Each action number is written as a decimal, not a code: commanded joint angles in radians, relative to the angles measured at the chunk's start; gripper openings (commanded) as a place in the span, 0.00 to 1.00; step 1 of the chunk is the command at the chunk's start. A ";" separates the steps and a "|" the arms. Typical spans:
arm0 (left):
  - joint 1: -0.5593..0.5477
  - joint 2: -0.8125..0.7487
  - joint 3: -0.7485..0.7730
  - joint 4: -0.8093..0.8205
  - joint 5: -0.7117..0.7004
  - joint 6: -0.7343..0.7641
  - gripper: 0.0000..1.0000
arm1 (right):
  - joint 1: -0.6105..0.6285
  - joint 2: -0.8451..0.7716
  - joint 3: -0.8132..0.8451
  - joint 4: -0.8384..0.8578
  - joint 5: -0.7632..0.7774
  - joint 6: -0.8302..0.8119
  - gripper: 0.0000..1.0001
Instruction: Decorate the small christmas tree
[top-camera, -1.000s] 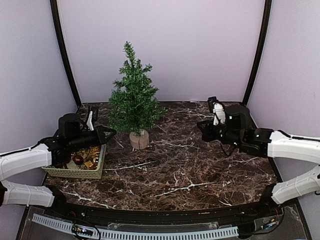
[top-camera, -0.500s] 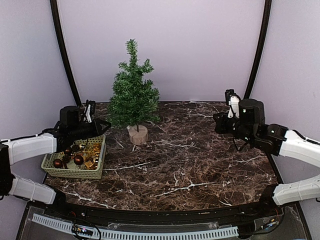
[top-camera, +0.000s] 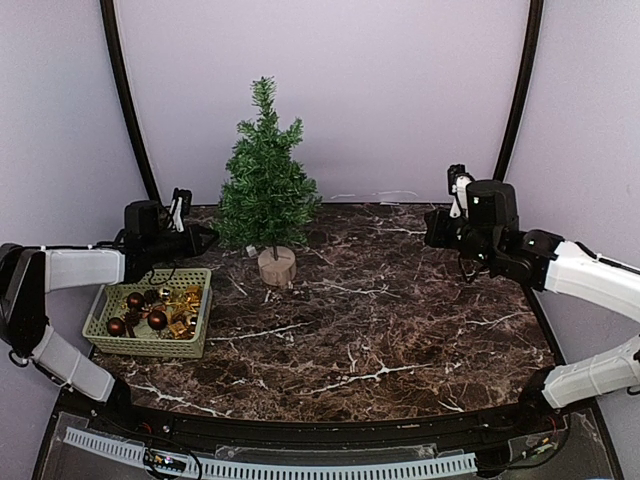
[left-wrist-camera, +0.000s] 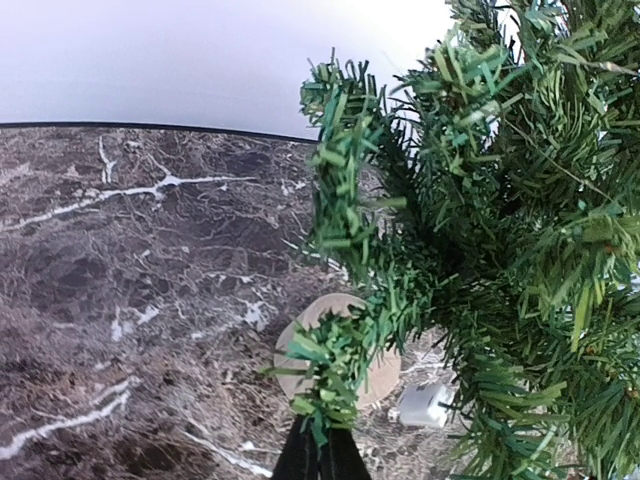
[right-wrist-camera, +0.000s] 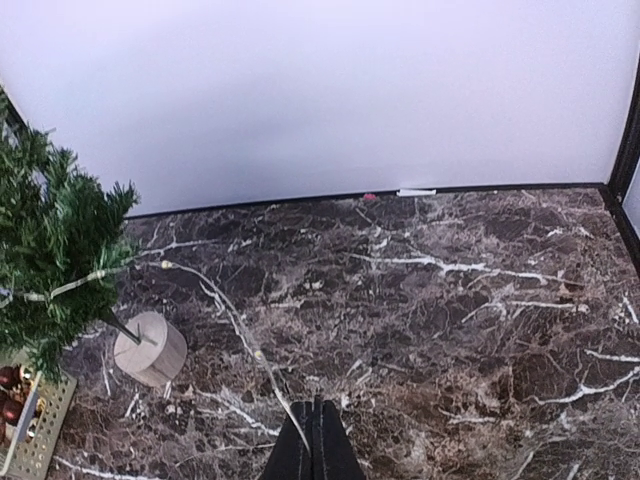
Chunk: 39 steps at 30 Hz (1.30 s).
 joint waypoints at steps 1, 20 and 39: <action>0.023 0.012 0.063 0.039 0.026 0.060 0.15 | -0.040 0.018 0.096 0.045 -0.013 -0.038 0.00; -0.179 -0.372 -0.103 -0.200 -0.140 -0.034 0.85 | -0.062 0.082 0.168 0.081 -0.124 -0.060 0.00; -0.180 -0.189 -0.028 -0.105 -0.125 -0.026 0.39 | -0.062 0.040 0.144 0.072 -0.105 -0.062 0.00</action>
